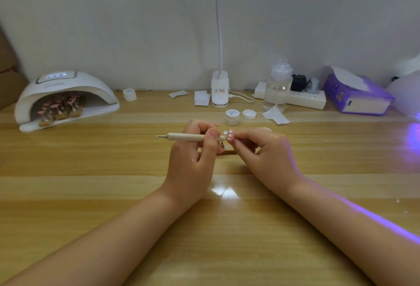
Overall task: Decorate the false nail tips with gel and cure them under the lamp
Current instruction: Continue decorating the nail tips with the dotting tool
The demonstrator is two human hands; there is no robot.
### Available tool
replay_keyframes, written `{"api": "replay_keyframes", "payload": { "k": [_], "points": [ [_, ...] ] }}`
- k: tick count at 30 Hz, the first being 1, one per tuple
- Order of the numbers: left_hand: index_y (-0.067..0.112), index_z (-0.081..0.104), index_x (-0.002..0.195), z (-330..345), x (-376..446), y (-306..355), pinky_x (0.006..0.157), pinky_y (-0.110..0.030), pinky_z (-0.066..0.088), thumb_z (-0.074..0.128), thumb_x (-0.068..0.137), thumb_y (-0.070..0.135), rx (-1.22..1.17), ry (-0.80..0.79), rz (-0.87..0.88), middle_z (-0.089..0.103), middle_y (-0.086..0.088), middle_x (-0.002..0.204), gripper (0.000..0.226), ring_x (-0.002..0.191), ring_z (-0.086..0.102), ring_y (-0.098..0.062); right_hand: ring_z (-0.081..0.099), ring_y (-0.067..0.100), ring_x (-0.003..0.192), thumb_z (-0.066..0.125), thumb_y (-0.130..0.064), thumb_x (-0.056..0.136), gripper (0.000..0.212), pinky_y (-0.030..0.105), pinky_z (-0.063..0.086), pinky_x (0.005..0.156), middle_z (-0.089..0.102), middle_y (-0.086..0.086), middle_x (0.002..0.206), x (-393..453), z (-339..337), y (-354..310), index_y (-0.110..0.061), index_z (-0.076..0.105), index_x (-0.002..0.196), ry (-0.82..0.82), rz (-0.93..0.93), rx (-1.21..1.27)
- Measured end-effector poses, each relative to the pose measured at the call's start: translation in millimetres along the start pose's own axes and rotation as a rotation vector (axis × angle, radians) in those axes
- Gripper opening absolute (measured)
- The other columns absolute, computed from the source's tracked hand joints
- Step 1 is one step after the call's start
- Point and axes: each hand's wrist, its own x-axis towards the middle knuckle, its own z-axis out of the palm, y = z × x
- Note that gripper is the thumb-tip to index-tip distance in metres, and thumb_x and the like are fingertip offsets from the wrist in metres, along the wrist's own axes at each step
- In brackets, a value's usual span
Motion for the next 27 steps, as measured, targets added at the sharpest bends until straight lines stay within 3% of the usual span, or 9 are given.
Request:
{"api": "replay_keyframes", "payload": {
  "k": [6, 15, 22, 27],
  "points": [
    [0.029, 0.052, 0.08, 1.1, -0.4, 1.4, 0.06, -0.033, 0.052, 0.042, 0.089, 0.039, 0.009, 0.002, -0.015, 0.065, 0.003, 0.071, 0.016, 0.063, 0.063, -0.007, 0.054, 0.015, 0.06, 0.07, -0.007, 0.082, 0.009, 0.033, 0.046, 0.064, 0.068, -0.002, 0.068, 0.2, 0.7, 0.6, -0.012, 0.076, 0.089, -0.002, 0.0, 0.001],
    [0.031, 0.052, 0.08, 0.4, -0.2, 0.0, 0.06, -0.022, 0.051, 0.042, 0.089, 0.039, -0.01, 0.006, -0.02, 0.065, 0.01, 0.07, 0.015, 0.064, 0.064, -0.005, 0.057, 0.018, 0.063, 0.07, -0.009, 0.083, 0.01, 0.036, 0.048, 0.064, 0.069, 0.0, 0.07, 0.0, 0.4, 0.6, -0.012, 0.075, 0.091, -0.007, 0.006, 0.002],
    [0.029, 0.052, 0.081, 1.1, -0.8, -0.6, 0.06, -0.019, 0.05, 0.042, 0.089, 0.039, -0.005, -0.004, -0.013, 0.066, 0.004, 0.072, 0.016, 0.064, 0.063, -0.004, 0.057, 0.018, 0.063, 0.07, -0.009, 0.083, 0.01, 0.036, 0.047, 0.064, 0.068, 0.0, 0.069, 0.5, 0.1, 0.8, -0.013, 0.075, 0.091, -0.015, 0.009, 0.001],
    [0.031, 0.052, 0.08, 0.0, 0.2, -0.3, 0.061, -0.027, 0.053, 0.042, 0.089, 0.039, -0.003, 0.01, -0.021, 0.066, 0.005, 0.072, 0.016, 0.064, 0.064, -0.005, 0.057, 0.017, 0.063, 0.07, -0.008, 0.083, 0.01, 0.037, 0.048, 0.064, 0.068, -0.001, 0.07, -0.3, -0.2, 0.4, -0.013, 0.075, 0.09, -0.01, 0.006, 0.012]
  ]
}}
